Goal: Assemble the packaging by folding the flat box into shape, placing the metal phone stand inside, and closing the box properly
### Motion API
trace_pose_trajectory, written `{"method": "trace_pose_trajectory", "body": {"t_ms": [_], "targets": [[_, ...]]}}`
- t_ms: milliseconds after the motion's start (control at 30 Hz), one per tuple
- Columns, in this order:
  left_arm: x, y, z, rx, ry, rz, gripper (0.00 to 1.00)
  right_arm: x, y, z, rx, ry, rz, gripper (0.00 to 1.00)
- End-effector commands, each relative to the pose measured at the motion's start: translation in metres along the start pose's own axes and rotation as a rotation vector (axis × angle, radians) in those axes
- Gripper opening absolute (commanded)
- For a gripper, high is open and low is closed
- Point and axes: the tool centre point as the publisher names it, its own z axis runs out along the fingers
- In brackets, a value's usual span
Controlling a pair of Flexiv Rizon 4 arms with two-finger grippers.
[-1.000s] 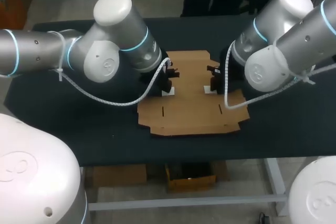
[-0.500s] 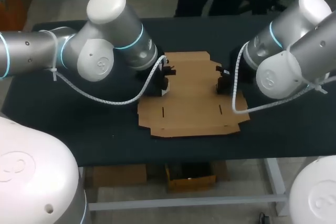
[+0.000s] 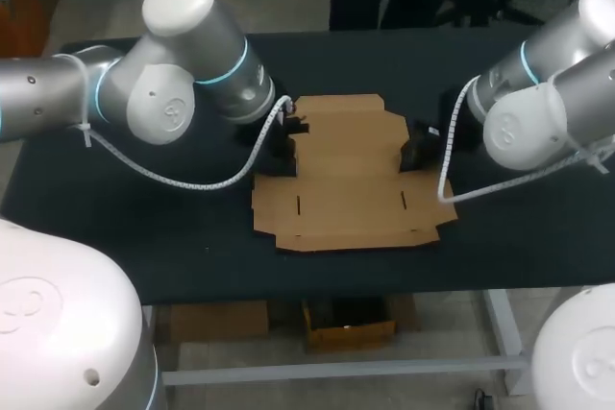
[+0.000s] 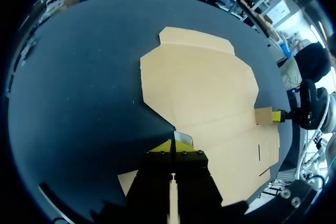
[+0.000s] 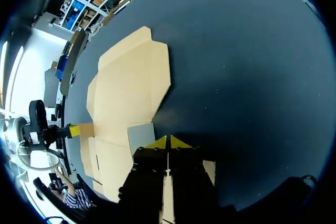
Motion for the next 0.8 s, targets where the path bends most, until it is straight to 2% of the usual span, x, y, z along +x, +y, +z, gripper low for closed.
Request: {"method": "trace_pose_trajectory", "body": {"t_ms": [33, 400, 800], "targets": [[-0.003, 0.000, -0.010, -0.010, 0.008, 0.005, 0.00, -0.006, 0.005, -0.010, 0.036, 0.132, -0.002, 0.00], [-0.010, 0.009, -0.040, -0.028, 0.033, 0.020, 0.00, -0.013, 0.008, -0.032, 0.089, 0.176, -0.019, 0.00], [-0.028, 0.033, -0.071, -0.059, 0.035, -0.030, 0.00, -0.026, -0.004, -0.060, 0.135, 0.177, -0.002, 0.00]]}}
